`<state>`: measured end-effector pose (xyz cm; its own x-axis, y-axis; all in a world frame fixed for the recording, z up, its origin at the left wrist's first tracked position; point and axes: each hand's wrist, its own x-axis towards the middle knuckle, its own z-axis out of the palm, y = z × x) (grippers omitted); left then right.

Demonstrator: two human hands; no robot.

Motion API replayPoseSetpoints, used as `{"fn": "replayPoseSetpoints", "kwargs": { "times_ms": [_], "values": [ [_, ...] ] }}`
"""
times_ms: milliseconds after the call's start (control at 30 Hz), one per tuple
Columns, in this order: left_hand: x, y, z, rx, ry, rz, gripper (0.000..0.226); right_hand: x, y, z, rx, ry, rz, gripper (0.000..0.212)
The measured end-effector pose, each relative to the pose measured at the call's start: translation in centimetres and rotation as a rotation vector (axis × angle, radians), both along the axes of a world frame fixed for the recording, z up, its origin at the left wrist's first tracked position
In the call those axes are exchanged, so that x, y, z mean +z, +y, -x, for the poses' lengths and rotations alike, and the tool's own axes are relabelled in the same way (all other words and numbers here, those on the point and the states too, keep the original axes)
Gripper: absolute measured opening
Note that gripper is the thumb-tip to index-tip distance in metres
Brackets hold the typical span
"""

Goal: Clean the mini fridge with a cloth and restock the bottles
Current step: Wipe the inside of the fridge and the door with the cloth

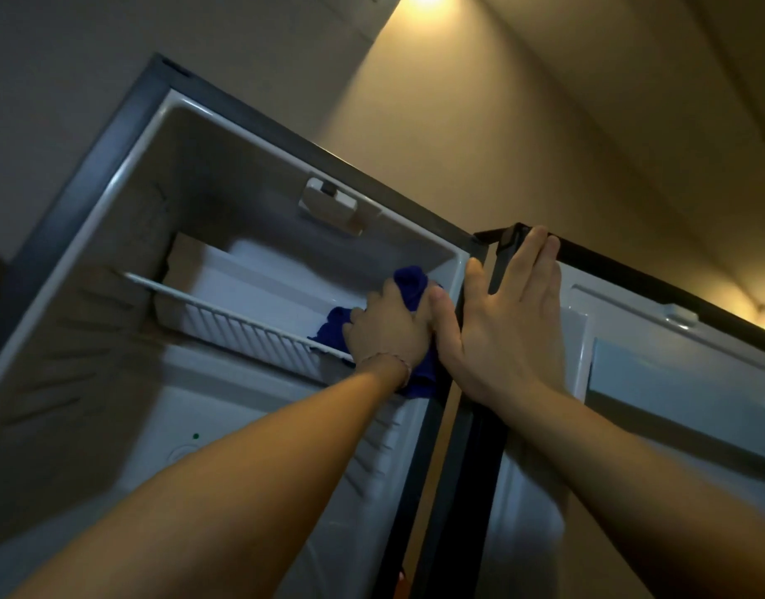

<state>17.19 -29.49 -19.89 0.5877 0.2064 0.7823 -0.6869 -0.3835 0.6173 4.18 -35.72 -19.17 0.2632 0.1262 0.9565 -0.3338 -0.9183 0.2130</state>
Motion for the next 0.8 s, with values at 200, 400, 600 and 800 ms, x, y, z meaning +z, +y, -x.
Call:
{"fn": "replayPoseSetpoints", "kwargs": {
  "times_ms": [200, 400, 600, 800],
  "values": [
    [-1.3, 0.1, 1.7, -0.069, -0.138, 0.084, 0.067, 0.1, 0.1, 0.3, 0.063, 0.018, -0.025, 0.081],
    [1.5, -0.9, 0.3, -0.115, -0.133, 0.161, 0.059, 0.1, 0.2, 0.2, 0.057, 0.014, -0.037, 0.076],
    [4.0, -0.9, -2.7, -0.12, -0.025, 0.168, 0.067, 0.1, -0.2, -0.2, 0.059, 0.027, -0.029, 0.078],
    [3.7, -0.7, -3.8, -0.061, 0.089, 0.056, 0.073, 0.0, -0.9, -0.6, 0.058, 0.023, -0.02, 0.078]
  ]
}}
